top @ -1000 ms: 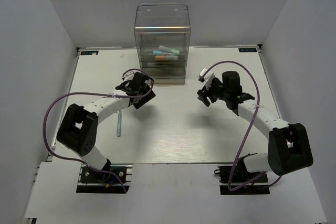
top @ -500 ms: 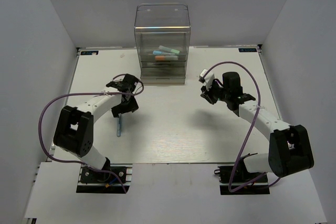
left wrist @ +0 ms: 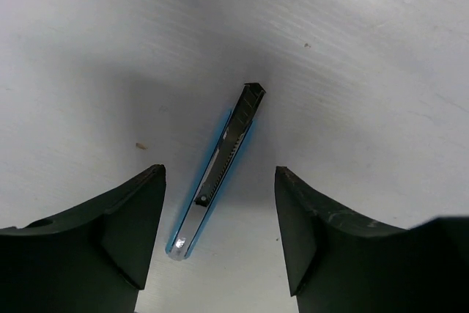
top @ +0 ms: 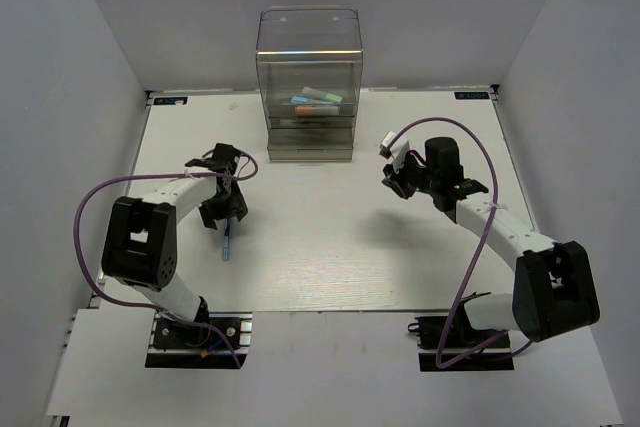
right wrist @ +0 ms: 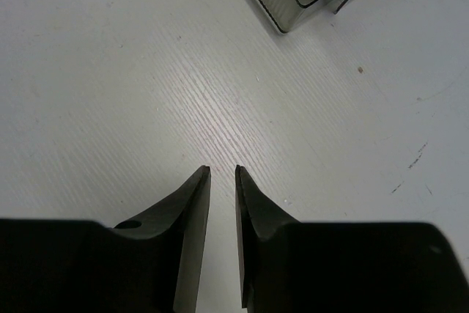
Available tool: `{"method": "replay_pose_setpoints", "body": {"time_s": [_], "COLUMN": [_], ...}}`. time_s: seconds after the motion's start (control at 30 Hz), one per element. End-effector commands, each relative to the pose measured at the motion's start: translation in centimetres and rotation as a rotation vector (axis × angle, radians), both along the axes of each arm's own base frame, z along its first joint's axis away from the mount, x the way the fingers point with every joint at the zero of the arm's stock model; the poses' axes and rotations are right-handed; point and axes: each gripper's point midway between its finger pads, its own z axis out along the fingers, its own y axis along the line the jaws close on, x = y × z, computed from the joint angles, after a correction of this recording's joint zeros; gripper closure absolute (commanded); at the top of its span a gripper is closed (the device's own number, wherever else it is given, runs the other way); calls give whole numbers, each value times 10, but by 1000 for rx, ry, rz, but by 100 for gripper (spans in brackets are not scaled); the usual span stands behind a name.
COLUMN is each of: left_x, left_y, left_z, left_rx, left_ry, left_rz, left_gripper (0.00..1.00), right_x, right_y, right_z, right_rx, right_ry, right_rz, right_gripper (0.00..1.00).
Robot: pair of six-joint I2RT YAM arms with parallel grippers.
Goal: Sort the stationery into containers
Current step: Pick up the pen from the center of the board.
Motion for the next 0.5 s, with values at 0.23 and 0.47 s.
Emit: {"method": "replay_pose_setpoints", "body": {"time_s": [0.23, 0.47], "left_x": [-15, -20], "left_y": [-10, -23], "left_z": [-27, -37], "left_rx": [-107, -183], "left_ry": [64, 75], "left_rz": [-63, -89], "left_gripper": [45, 76], "right_x": [-2, 0], "right_y": [-2, 1], "right_z": [6, 8], "right_rx": [12, 20], "right_ry": [-17, -13], "right_rz": [-1, -1], "right_gripper": [74, 74]}}
